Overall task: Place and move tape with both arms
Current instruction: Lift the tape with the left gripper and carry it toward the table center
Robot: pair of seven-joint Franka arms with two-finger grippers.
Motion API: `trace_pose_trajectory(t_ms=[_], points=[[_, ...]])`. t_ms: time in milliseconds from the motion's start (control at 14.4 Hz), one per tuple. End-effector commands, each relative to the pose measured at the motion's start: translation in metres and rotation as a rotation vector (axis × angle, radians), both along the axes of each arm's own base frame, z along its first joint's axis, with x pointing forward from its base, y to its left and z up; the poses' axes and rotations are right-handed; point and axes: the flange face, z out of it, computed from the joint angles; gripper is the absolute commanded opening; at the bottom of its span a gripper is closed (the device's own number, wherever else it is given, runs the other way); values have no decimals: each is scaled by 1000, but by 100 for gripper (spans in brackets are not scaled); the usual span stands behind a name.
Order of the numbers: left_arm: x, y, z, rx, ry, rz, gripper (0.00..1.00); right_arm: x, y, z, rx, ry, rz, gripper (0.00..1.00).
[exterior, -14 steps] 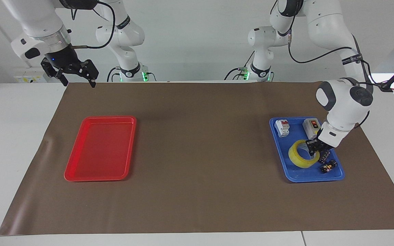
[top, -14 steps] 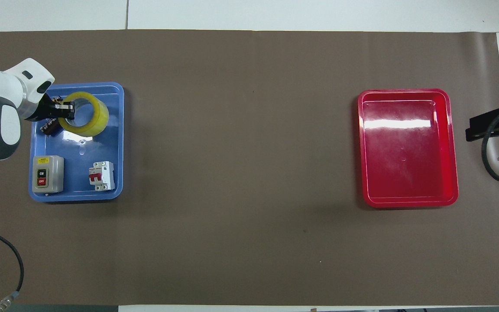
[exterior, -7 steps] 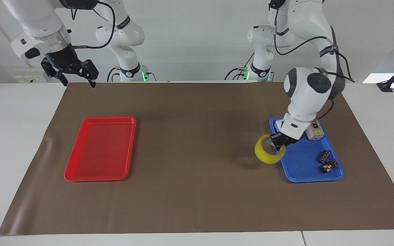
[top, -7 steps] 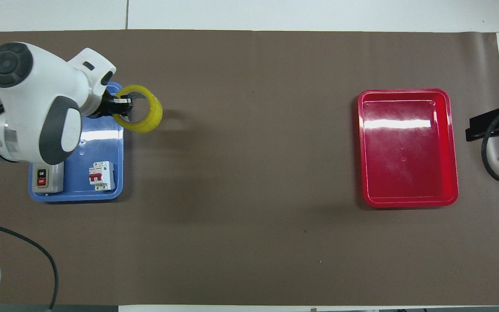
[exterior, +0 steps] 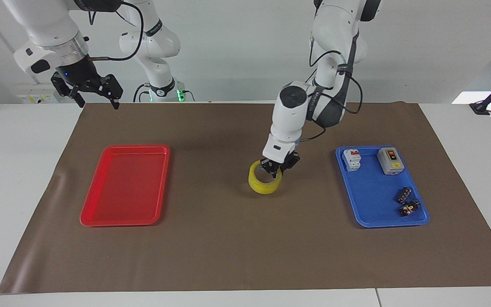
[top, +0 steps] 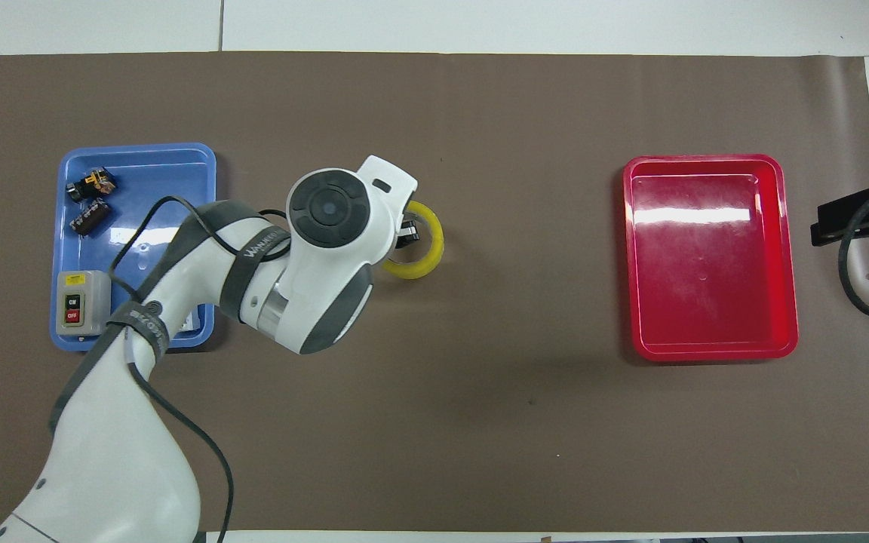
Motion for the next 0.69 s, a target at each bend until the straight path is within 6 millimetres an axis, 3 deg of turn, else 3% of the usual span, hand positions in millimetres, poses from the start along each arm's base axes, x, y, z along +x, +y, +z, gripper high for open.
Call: trace_pose_trajectory(t_ms=[0, 346, 416, 554, 623], points=[[-1, -16, -12, 15, -39, 13, 0, -6, -1, 1, -3, 11, 15, 100], [-18, -27, -34, 23, -23, -20, 0, -6, -1, 0, -3, 12, 17, 100], [-19, -28, -35, 22, -21, -21, 23, -6, -1, 0, -3, 12, 15, 100], [-20, -25, -36, 28, -16, -19, 93, -6, -2, 0, -3, 12, 15, 100], [-20, -25, -33, 27, -17, -20, 100, -6, -2, 0, -3, 12, 14, 100]])
